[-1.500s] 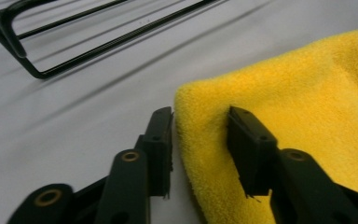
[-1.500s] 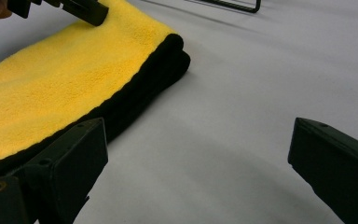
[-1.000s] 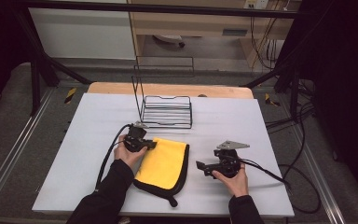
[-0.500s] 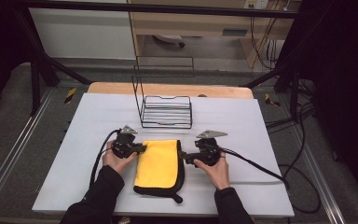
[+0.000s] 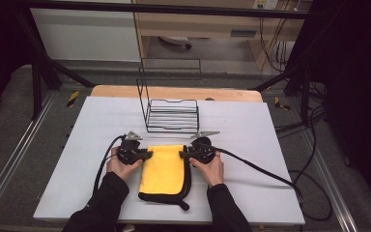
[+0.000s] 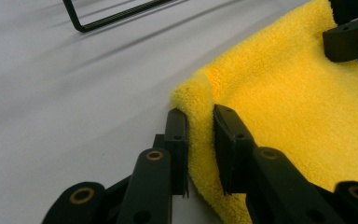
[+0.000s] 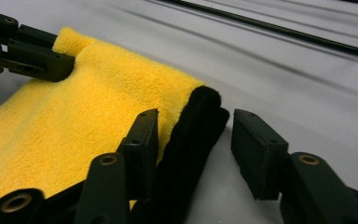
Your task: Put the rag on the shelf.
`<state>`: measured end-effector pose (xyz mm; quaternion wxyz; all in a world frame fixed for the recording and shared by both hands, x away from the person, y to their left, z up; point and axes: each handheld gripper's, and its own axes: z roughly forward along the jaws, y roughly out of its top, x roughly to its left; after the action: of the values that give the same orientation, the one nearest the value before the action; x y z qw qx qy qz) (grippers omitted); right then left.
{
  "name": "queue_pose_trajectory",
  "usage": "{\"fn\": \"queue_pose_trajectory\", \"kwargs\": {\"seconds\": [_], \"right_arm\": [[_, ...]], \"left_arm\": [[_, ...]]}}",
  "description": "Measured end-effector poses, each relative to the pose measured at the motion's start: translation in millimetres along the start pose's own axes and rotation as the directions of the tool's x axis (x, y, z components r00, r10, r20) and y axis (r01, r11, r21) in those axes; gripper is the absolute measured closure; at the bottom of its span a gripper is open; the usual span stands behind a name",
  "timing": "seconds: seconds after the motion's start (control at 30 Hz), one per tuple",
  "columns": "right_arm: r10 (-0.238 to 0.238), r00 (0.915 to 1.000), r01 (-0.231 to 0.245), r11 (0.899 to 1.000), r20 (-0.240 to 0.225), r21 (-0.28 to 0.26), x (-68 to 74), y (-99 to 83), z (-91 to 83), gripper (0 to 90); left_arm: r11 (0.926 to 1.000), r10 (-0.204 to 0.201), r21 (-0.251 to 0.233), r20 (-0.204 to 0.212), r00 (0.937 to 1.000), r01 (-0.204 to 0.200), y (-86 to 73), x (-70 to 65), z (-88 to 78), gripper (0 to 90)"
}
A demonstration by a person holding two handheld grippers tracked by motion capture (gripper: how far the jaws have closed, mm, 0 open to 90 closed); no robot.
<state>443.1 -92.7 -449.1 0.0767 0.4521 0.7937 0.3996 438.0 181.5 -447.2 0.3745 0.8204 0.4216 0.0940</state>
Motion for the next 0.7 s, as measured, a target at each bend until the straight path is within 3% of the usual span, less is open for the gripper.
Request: {"fn": "queue_pose_trajectory", "kwargs": {"seconds": [0.4, 0.7], "right_arm": [[0.044, 0.9982, -0.043, 0.998, -0.04, 0.036, 0.3, -0.5, 2.7, 67.2], [0.082, 0.9948, -0.079, 0.995, -0.06, 0.055, -0.4, 2.4, -0.1, 79.7]], "left_arm": [[1.0, 0.004, -0.001, -0.002, 1.0, -0.004, -0.4, 1.6, 0.6, 68.8], [0.9998, -0.014, -0.01, 0.025, 0.9996, 0.014, 0.7, 1.4, -0.7, 78.9]]}}
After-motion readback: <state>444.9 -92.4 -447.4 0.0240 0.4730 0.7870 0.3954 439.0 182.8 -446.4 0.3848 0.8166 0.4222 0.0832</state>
